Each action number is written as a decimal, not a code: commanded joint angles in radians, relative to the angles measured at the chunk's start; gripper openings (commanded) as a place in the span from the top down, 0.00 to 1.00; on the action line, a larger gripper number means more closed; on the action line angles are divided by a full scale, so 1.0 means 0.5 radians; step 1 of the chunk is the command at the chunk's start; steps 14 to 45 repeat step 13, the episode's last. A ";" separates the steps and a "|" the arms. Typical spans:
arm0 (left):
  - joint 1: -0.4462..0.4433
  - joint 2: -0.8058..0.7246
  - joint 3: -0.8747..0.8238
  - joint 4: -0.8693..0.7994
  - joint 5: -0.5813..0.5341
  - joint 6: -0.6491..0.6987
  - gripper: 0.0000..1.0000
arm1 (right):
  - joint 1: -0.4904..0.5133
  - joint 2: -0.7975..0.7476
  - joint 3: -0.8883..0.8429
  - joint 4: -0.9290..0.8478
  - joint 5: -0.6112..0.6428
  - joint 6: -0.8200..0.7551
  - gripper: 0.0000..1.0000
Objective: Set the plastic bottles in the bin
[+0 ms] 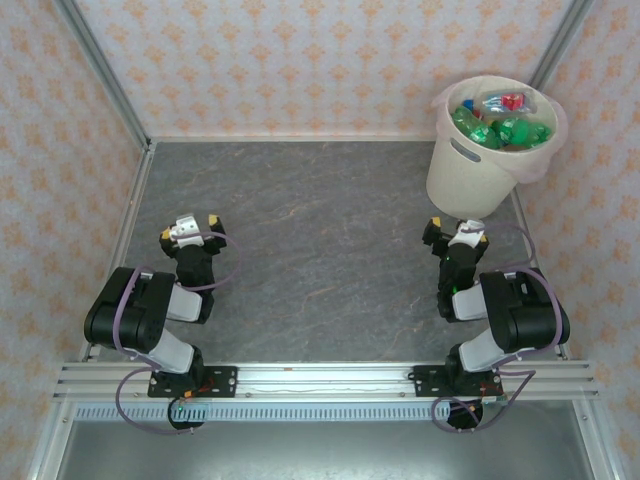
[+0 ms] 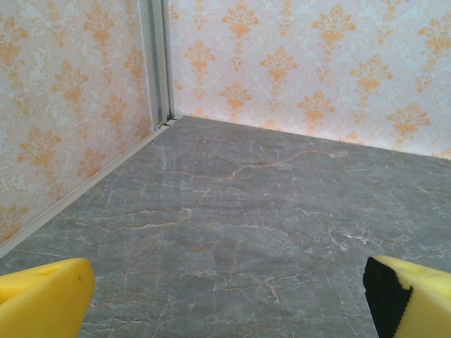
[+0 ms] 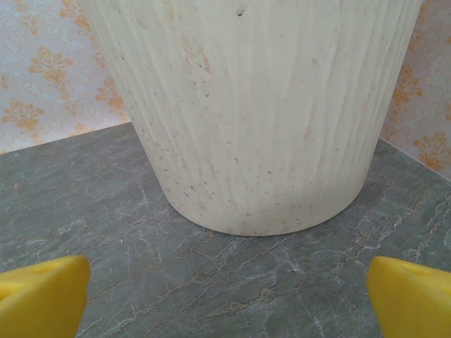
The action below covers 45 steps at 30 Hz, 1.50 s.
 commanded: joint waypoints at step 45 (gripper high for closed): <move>0.000 0.018 -0.007 0.127 -0.030 -0.019 0.00 | -0.012 0.009 0.039 0.075 0.043 0.020 0.00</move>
